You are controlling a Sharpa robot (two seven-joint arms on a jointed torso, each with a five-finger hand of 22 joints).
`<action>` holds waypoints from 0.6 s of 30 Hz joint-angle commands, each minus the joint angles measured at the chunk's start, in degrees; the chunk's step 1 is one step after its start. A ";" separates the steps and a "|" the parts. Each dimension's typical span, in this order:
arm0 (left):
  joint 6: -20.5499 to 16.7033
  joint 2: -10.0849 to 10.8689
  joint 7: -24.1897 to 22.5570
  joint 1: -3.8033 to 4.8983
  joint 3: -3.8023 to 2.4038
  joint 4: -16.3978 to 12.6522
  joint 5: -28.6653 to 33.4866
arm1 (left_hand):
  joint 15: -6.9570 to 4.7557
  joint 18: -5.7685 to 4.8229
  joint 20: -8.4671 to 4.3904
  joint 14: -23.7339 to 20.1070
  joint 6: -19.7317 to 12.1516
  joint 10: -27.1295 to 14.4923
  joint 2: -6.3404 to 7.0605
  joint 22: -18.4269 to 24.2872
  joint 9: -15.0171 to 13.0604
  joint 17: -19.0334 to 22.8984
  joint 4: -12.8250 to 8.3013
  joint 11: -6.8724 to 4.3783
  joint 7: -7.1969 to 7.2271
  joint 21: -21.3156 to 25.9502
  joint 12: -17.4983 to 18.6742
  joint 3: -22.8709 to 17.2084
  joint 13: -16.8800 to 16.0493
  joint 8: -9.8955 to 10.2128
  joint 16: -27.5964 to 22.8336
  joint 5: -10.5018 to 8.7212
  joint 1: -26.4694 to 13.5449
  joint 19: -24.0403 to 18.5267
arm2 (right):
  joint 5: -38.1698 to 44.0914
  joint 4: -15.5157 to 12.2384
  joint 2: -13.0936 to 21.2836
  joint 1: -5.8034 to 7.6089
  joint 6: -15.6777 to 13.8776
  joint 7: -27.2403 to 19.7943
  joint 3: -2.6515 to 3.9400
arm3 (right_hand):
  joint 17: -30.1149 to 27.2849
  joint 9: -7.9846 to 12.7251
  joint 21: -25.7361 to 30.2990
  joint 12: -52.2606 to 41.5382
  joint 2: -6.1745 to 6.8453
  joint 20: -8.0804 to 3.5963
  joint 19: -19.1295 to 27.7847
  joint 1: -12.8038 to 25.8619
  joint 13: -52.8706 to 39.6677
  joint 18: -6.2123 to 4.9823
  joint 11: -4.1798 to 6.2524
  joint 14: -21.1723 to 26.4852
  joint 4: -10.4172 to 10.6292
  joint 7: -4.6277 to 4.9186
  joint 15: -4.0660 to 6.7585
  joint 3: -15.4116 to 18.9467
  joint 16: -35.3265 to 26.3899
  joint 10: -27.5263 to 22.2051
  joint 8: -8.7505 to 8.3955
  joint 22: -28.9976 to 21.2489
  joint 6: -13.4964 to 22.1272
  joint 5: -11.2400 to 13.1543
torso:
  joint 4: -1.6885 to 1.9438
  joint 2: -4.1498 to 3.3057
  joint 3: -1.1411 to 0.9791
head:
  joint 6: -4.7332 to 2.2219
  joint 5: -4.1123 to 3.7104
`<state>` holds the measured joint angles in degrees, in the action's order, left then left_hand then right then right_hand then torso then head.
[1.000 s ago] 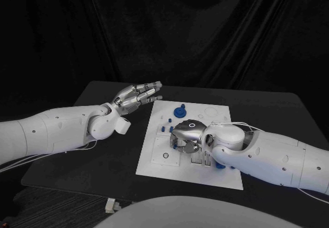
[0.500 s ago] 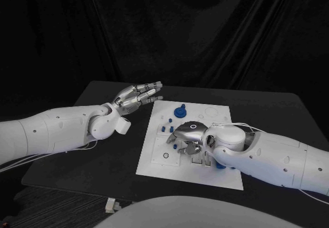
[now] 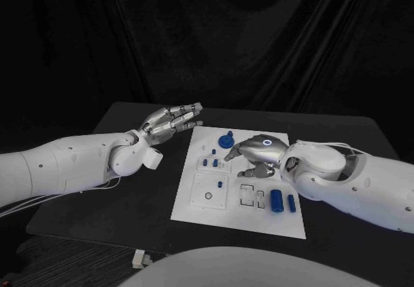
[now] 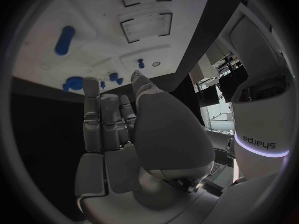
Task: Assemble the parts on the task board
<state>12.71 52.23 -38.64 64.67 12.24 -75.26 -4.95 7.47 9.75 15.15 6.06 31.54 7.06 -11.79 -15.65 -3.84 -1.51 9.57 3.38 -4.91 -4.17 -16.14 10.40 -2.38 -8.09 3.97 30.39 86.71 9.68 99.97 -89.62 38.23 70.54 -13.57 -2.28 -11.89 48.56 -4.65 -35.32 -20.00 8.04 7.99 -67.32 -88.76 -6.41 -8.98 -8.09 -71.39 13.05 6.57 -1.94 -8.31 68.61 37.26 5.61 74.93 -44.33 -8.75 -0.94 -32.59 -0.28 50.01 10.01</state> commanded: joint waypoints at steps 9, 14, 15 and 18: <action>0.62 -0.58 -0.52 -0.10 -0.05 0.23 0.33 | 0.41 0.67 0.14 0.16 0.13 -0.02 -0.19 0.07 0.03 -0.01 -0.26 0.43 -0.17 -0.24 0.20 -0.27 0.01 -0.31 0.18 0.09 0.51 0.16 | -2.19 -2.67 7.67 5.50 0.38 3.68 0.01 | 7.07 -0.17 -11.78 -1.30 -0.47 0.23 -7.96 2.91 1.95 1.67 0.38 -7.04 1.82 2.66 -0.56 0.96 4.66 4.05 1.40 5.25 -5.83 0.81 | 0.02 0.02 0.00 | -0.01 -1.10; 0.64 -0.79 -0.54 -0.14 -0.05 0.32 0.33 | 0.41 0.67 0.14 0.16 0.13 -0.02 -0.19 0.07 0.03 -0.01 -0.26 0.43 -0.17 -0.24 0.20 -0.27 0.01 -0.31 0.18 0.09 0.51 0.16 | -3.29 -1.62 8.70 4.82 4.19 5.04 0.00 | 7.63 0.17 -12.53 -0.60 0.04 0.45 -8.54 3.65 2.61 1.81 0.14 -7.60 2.84 2.25 -0.84 1.14 4.90 4.69 0.88 5.41 -5.78 1.76 | -0.04 0.04 0.02 | -0.01 -1.13; 0.64 -0.81 -0.53 -0.15 -0.05 0.34 0.33 | 0.41 0.67 0.14 0.16 0.13 -0.02 -0.19 0.07 0.03 -0.01 -0.26 0.43 -0.17 -0.24 0.20 -0.27 0.01 -0.31 0.18 0.09 0.51 0.16 | -3.43 -1.27 8.78 4.55 4.72 5.19 0.00 | 8.58 0.38 -14.03 -0.55 0.09 0.56 -9.37 3.84 2.69 2.04 0.04 -8.37 3.07 2.08 -0.98 1.12 5.47 5.98 0.51 5.75 -5.51 1.83 | -0.04 0.06 0.04 | -0.01 -1.13; 0.64 -0.83 -0.50 -0.16 -0.05 0.38 0.33 | 0.41 0.67 0.14 0.16 0.13 -0.02 -0.19 0.07 0.03 -0.01 -0.26 0.43 -0.17 -0.24 0.20 -0.27 0.01 -0.31 0.18 0.09 0.51 0.16 | -3.65 -0.31 8.80 3.70 5.69 5.31 0.00 | 9.00 0.66 -15.32 0.16 -0.14 0.39 -10.52 3.78 2.82 2.14 0.39 -9.41 2.91 2.22 -0.66 0.97 5.56 8.54 -0.05 5.96 -5.44 1.90 | -0.07 0.12 0.09 | -0.01 -1.07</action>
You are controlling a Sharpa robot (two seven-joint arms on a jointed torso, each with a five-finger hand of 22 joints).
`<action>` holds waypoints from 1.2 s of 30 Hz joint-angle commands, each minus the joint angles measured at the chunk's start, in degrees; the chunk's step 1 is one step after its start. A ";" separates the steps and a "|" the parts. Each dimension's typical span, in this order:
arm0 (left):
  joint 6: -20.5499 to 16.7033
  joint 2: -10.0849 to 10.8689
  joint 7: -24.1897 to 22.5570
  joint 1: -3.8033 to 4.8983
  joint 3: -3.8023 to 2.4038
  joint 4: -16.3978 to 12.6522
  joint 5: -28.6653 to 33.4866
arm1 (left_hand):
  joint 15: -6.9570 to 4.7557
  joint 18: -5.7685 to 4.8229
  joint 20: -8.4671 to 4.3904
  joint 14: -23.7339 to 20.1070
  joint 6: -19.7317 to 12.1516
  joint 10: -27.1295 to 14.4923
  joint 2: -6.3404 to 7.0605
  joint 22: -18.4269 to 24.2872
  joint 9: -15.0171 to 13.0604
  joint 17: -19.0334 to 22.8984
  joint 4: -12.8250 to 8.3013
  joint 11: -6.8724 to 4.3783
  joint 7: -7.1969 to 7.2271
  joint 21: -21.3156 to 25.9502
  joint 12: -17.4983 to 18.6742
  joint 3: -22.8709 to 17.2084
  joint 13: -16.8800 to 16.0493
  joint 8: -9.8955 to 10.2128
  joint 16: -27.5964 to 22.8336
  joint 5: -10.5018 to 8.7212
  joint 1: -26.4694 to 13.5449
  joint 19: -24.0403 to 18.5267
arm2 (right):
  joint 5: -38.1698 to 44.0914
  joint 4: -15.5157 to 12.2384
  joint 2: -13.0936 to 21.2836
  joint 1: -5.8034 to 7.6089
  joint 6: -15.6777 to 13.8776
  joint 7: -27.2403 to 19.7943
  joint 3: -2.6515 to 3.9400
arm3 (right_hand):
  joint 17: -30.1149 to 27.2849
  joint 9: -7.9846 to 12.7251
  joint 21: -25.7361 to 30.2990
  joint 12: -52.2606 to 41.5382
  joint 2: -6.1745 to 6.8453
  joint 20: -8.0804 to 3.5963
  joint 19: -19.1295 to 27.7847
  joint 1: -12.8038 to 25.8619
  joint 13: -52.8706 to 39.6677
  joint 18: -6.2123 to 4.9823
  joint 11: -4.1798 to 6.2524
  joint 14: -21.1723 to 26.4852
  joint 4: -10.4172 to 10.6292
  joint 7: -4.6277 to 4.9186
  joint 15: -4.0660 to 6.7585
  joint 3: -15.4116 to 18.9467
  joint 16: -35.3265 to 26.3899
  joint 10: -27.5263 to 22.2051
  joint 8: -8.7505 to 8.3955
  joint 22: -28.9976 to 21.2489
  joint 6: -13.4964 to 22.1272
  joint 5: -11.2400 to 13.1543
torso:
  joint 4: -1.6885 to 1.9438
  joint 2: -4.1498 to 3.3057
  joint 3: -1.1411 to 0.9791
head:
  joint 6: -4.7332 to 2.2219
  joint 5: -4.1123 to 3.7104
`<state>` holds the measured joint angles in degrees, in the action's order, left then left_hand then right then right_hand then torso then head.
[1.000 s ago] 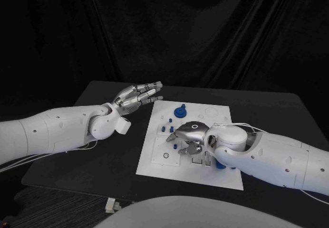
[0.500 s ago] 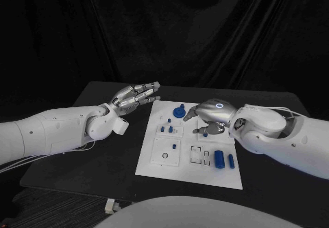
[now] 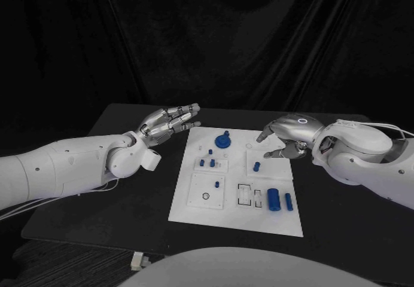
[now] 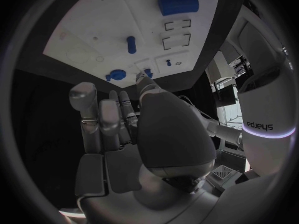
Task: Assemble the parts on the task board
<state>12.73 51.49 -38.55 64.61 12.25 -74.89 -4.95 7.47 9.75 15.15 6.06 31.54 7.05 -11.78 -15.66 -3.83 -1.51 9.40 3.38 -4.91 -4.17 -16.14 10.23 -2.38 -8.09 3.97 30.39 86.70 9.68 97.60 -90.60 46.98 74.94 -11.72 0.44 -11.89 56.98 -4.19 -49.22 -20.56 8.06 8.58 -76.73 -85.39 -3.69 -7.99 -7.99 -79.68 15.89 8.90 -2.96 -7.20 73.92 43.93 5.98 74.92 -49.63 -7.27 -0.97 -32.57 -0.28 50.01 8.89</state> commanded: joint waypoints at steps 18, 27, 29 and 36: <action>0.81 -0.20 -0.49 -0.14 -0.05 0.08 0.33 | 0.44 0.67 0.16 0.17 0.09 -0.05 -0.29 0.10 0.04 -0.01 -0.12 0.45 -0.19 -0.24 0.26 -0.20 0.02 -0.32 0.19 0.22 0.58 0.19 | -1.51 6.42 -3.71 -4.77 2.38 -1.58 0.00 | 1.50 0.42 -2.72 5.05 -1.85 -1.53 -2.46 -1.42 0.13 1.47 1.79 -2.63 -3.41 0.20 1.71 -0.82 -0.32 10.70 -2.01 6.36 0.40 -1.79 | -0.03 0.17 0.21 | -0.01 0.10; 0.98 -0.28 -0.44 -0.17 -0.05 0.19 0.32 | 0.46 0.68 0.17 0.17 0.09 -0.03 -0.35 0.15 0.04 -0.01 -0.15 0.46 -0.20 -0.24 0.23 -0.27 0.01 -0.33 0.19 0.29 0.63 0.19 | -1.52 8.94 -6.00 -6.15 2.79 -2.54 0.00 | 0.80 0.32 -1.44 6.94 -2.36 -1.58 -2.02 -2.36 0.10 1.30 1.83 -2.25 -4.71 0.10 1.73 -1.88 -1.02 12.40 -1.84 6.16 0.13 -3.95 | -0.03 0.25 0.27 | -0.01 -0.09; 1.06 -0.35 -0.42 -0.20 -0.05 0.24 0.32 | 0.46 0.68 0.18 0.14 0.10 -0.01 -0.41 0.22 0.04 0.00 -0.17 0.49 -0.21 -0.22 0.18 -0.33 0.00 -0.34 0.18 0.35 0.67 0.17 | -1.52 9.50 -6.49 -6.53 2.93 -2.73 0.00 | 0.73 0.27 -1.26 7.15 -2.38 -1.59 -1.93 -2.40 0.10 1.28 1.84 -2.19 -4.81 0.08 1.74 -2.02 -1.10 12.60 -1.71 6.13 -0.16 -4.03 | -0.01 0.24 0.26 | -0.01 -0.15; 1.24 -0.37 -0.34 -0.32 -0.05 0.25 0.32 | 0.45 0.68 0.18 0.13 0.16 0.04 -0.48 0.28 0.04 0.00 -0.18 0.53 -0.24 -0.21 0.11 -0.39 -0.02 -0.37 0.18 0.38 0.71 0.14 | -2.84 11.33 -7.95 -7.76 2.37 -3.63 0.01 | -0.31 -0.47 0.81 8.97 -2.37 -1.65 -1.03 -3.06 0.09 0.99 1.94 -1.41 -5.47 0.05 1.85 -4.12 -2.05 14.59 0.16 5.77 -4.79 -5.40 | -0.02 0.23 0.25 | -0.01 0.05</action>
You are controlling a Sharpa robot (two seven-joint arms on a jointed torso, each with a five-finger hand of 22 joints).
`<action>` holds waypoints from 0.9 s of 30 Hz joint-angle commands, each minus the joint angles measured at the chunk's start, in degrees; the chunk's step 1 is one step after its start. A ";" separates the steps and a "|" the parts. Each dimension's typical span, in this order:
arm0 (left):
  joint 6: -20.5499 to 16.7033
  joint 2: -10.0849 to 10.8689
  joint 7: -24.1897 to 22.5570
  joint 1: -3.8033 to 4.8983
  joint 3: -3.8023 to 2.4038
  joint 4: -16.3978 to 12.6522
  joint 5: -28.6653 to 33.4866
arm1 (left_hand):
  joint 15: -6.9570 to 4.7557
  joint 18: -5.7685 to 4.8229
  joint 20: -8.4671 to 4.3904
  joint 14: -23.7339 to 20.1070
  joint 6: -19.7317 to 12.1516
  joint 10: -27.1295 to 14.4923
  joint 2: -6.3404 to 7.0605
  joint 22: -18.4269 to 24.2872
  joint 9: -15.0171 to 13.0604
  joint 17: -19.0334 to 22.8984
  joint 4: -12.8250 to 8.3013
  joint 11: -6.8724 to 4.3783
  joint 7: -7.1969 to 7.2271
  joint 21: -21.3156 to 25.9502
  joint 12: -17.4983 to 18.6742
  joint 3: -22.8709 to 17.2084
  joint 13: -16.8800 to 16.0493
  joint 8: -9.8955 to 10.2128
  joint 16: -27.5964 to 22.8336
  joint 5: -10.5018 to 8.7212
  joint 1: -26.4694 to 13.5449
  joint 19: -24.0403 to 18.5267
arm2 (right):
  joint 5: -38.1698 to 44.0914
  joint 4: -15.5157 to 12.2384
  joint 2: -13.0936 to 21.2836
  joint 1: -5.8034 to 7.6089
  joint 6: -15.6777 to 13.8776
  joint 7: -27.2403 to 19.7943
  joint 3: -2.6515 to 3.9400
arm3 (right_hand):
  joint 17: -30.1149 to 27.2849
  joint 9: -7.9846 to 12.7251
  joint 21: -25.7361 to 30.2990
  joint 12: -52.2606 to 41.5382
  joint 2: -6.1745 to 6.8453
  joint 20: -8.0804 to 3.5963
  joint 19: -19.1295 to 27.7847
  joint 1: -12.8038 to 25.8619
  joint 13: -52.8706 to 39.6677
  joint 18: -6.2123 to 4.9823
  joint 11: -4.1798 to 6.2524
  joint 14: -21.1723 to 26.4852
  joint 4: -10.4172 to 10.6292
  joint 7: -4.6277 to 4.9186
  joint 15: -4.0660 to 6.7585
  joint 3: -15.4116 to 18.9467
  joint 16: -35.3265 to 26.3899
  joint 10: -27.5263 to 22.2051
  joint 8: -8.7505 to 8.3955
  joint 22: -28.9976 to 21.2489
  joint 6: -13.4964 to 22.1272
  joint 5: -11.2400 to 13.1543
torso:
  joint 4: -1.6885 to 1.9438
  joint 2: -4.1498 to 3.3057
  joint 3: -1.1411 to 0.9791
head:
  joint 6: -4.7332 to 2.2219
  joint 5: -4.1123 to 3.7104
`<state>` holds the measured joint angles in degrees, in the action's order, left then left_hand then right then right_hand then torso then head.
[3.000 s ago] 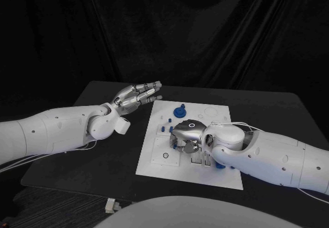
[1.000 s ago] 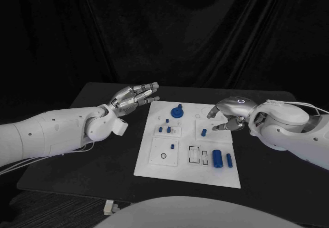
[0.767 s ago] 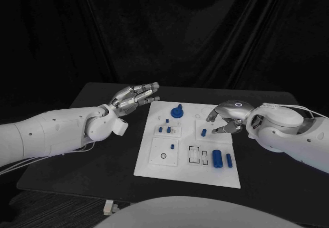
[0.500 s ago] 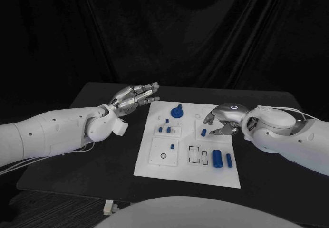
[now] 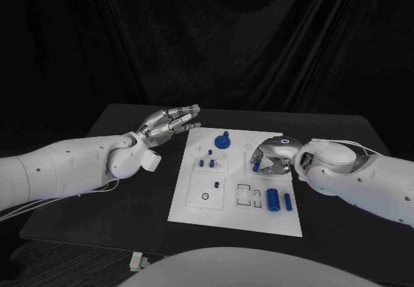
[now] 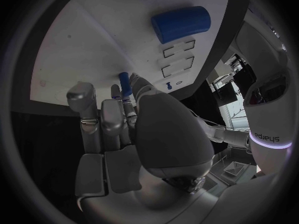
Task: Assemble the parts on the task board
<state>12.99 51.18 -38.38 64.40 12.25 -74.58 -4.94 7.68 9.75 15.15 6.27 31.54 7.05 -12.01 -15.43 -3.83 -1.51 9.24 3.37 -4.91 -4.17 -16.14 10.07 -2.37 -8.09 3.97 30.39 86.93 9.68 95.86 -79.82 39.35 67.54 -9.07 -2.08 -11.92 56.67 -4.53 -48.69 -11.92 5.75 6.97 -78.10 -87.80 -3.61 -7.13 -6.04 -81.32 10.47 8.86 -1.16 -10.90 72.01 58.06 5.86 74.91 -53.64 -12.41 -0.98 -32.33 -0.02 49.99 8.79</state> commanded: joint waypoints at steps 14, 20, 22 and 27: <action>1.31 -0.15 -0.27 -0.26 -0.05 0.15 0.32 | 0.21 0.69 0.18 -0.02 0.71 0.37 -0.79 0.22 -0.02 -0.02 -0.02 0.87 -0.49 -0.18 -0.26 -0.71 -0.09 -0.62 0.26 0.43 0.68 0.14 | -2.18 1.66 -1.37 -0.77 -3.03 -2.40 0.04 | 1.65 -1.67 -1.84 1.32 -0.08 -0.74 -0.42 -0.84 -0.15 0.39 1.21 -0.50 -0.06 -0.98 0.96 -3.63 0.71 5.75 2.45 6.31 -7.07 0.70 | 0.01 -0.04 -0.03 | 0.01 0.25; 1.27 -0.10 -0.03 -0.32 -0.05 0.19 0.32 | 0.21 0.69 0.18 -0.04 0.85 0.45 -1.06 0.31 -0.03 -0.02 -0.01 0.96 -0.53 -0.16 -0.32 -0.96 -0.09 -0.69 0.26 0.47 0.78 0.13 | -2.21 1.16 -0.96 -0.75 -5.22 -2.38 0.04 | 2.11 -3.08 -2.67 1.70 -0.85 -1.61 -0.78 -2.86 -0.14 0.49 2.18 -0.83 -1.91 -1.77 1.84 -5.48 0.83 8.75 3.77 6.47 -10.07 0.54 | -0.01 0.01 0.01 | 0.01 0.43; 1.28 -0.09 0.10 -0.33 -0.05 0.21 0.32 | 0.22 0.69 0.19 -0.04 0.85 0.49 -1.19 0.38 -0.02 -0.02 -0.02 0.99 -0.55 -0.15 -0.35 -1.11 -0.09 -0.70 0.26 0.54 0.86 0.11 | -2.22 0.58 -0.62 -0.67 -5.71 -2.05 0.04 | 2.06 -3.29 -2.69 1.98 -0.79 -1.74 -0.79 -3.22 -0.11 0.51 2.21 -0.85 -2.41 -1.72 1.90 -5.85 0.75 9.09 3.74 6.47 -10.13 -0.21 | -0.02 0.02 0.01 | 0.01 0.51; 1.31 -0.09 0.37 -0.36 -0.05 0.23 0.32 | 0.23 0.68 0.20 -0.06 0.86 0.49 -1.29 0.45 -0.02 -0.01 -0.06 1.00 -0.56 -0.13 -0.34 -1.25 -0.09 -0.71 0.26 0.61 0.94 0.08 | -2.22 -1.85 0.45 0.72 -5.67 -1.00 0.05 | 1.99 -3.66 -2.81 2.49 -0.55 -1.89 -0.75 -3.68 -0.11 0.53 2.24 -0.86 -3.29 -1.67 1.96 -6.61 0.60 9.69 3.62 6.49 -10.20 -1.58 | -0.02 0.03 0.00 | 0.01 0.62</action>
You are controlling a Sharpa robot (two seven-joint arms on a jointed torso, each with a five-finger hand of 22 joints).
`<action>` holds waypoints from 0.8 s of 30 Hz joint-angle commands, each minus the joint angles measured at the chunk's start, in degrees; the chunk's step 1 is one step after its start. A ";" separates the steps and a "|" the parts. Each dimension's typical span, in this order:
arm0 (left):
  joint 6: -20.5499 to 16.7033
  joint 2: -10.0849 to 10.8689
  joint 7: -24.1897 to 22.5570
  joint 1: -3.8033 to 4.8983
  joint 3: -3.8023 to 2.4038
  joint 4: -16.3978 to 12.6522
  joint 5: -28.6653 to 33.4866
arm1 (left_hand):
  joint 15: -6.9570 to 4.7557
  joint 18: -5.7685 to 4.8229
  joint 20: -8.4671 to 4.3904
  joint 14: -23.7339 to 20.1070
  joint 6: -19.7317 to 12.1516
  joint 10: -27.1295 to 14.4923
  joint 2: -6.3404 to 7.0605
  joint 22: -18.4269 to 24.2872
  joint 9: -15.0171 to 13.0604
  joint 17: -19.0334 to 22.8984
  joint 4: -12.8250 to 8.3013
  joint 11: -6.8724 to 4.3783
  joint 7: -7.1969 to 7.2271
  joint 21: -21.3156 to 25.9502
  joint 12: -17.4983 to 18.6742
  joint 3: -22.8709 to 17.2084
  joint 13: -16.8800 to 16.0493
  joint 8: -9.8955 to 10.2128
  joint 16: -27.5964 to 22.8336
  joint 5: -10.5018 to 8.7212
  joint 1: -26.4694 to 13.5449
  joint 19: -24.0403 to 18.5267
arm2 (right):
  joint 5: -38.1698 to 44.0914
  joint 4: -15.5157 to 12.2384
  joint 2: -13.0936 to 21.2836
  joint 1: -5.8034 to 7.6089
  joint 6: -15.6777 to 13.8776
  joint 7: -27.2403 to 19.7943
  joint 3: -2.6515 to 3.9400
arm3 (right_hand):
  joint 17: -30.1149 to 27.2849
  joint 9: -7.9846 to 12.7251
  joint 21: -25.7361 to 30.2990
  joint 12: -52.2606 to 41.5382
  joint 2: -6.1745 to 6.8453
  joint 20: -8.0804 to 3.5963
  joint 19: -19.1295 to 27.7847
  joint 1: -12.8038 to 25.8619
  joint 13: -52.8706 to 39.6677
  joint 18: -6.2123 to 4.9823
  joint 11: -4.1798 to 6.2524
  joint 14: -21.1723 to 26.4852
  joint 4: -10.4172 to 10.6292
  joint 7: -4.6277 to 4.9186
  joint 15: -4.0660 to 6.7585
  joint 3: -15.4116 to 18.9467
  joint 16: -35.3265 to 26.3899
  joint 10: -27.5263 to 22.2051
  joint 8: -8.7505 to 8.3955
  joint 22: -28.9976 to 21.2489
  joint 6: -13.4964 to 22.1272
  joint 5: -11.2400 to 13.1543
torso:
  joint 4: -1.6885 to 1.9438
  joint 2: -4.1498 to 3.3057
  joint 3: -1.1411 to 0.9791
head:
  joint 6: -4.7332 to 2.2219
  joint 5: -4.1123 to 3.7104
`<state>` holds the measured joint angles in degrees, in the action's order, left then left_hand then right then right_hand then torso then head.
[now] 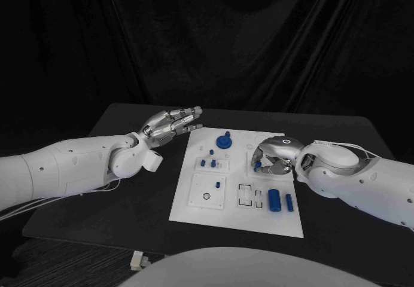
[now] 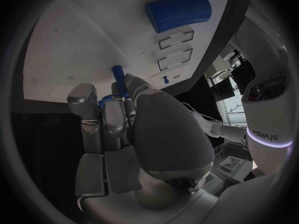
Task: Assemble the parts on the task board
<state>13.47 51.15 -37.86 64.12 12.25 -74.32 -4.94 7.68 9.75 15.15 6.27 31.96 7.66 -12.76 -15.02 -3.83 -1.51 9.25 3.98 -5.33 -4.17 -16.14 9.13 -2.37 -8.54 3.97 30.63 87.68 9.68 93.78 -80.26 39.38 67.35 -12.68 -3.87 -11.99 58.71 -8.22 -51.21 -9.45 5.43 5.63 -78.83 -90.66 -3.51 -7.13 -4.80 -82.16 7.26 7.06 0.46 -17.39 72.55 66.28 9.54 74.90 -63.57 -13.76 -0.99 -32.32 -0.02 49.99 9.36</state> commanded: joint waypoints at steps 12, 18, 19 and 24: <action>0.94 -0.29 0.25 -0.14 -0.05 0.28 0.32 | 0.29 0.68 0.23 0.00 0.52 -0.04 -0.73 0.09 -0.01 -0.02 -0.17 0.45 -0.18 -0.13 -0.41 -0.62 -0.10 -0.30 0.30 0.51 0.40 0.10 | -0.15 -13.95 4.01 6.32 0.67 3.16 0.12 | -0.20 -0.10 -0.47 0.44 -0.06 -0.62 0.06 -0.70 -0.22 0.56 1.03 0.00 -0.50 0.24 0.37 -0.74 -0.16 2.18 -0.65 6.50 0.37 0.14 | -0.03 0.08 0.01 | 0.01 0.84; 1.23 -0.49 0.49 -0.21 -0.05 0.35 0.32 | 0.29 0.68 0.23 0.00 0.52 -0.04 -0.73 0.09 -0.01 -0.02 -0.17 0.45 -0.18 -0.13 -0.41 -0.62 -0.10 -0.30 0.30 0.51 0.40 0.10 | -0.15 -16.89 2.33 6.42 3.91 3.28 0.12 | -0.02 -0.05 -0.87 0.49 0.01 -0.69 -0.02 -0.69 -0.33 0.60 1.17 -0.15 -0.86 0.30 0.47 -1.26 -0.12 3.14 -1.25 6.56 0.96 0.12 | -0.02 0.07 0.03 | 0.01 1.14; 1.29 -0.54 0.56 -0.23 -0.05 0.39 0.32 | 0.29 0.68 0.24 -0.04 0.45 -0.03 -0.58 0.17 0.01 -0.02 -0.28 0.47 -0.22 -0.11 -0.40 -0.70 -0.10 -0.29 0.29 0.51 0.47 0.08 | -0.15 -17.00 1.73 6.17 4.47 3.33 0.12 | -0.02 -0.05 -0.87 0.49 0.01 -0.69 -0.02 -0.69 -0.33 0.60 1.17 -0.15 -0.86 0.30 0.47 -1.26 -0.12 3.14 -1.25 6.56 0.96 0.12 | -0.03 0.07 0.03 | 0.01 1.21; 1.45 -0.72 0.68 -0.30 -0.05 0.48 0.32 | 0.29 0.68 0.24 -0.05 0.44 -0.04 -0.48 0.20 0.01 -0.01 -0.31 0.48 -0.23 -0.10 -0.37 -0.68 -0.09 -0.29 0.28 0.49 0.47 0.07 | -0.15 -15.79 -1.71 4.74 6.26 3.22 0.12 | 0.02 -0.03 -0.86 0.53 0.08 -0.72 -0.01 -0.72 -0.34 0.58 1.20 -0.19 -1.00 0.29 0.51 -1.39 -0.12 3.34 -1.38 6.55 1.05 0.11 | -0.03 0.08 0.06 | 0.01 1.37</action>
<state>13.88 50.54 -36.84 63.93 12.25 -73.79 -4.94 7.68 9.75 15.15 6.27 32.16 7.66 -12.99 -14.87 -3.83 -1.51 8.94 3.98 -5.53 -4.17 -16.36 8.64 -2.41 -8.53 3.97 30.84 87.91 9.68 93.56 -96.25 37.77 72.32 -9.29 -1.87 -11.88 58.66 -8.32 -51.70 -8.66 5.30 5.21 -78.83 -90.94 -3.51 -7.13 -5.72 -82.31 6.29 7.36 0.72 -18.34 72.55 67.19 8.37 74.94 -62.84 -13.86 -1.01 -32.23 0.02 49.98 10.69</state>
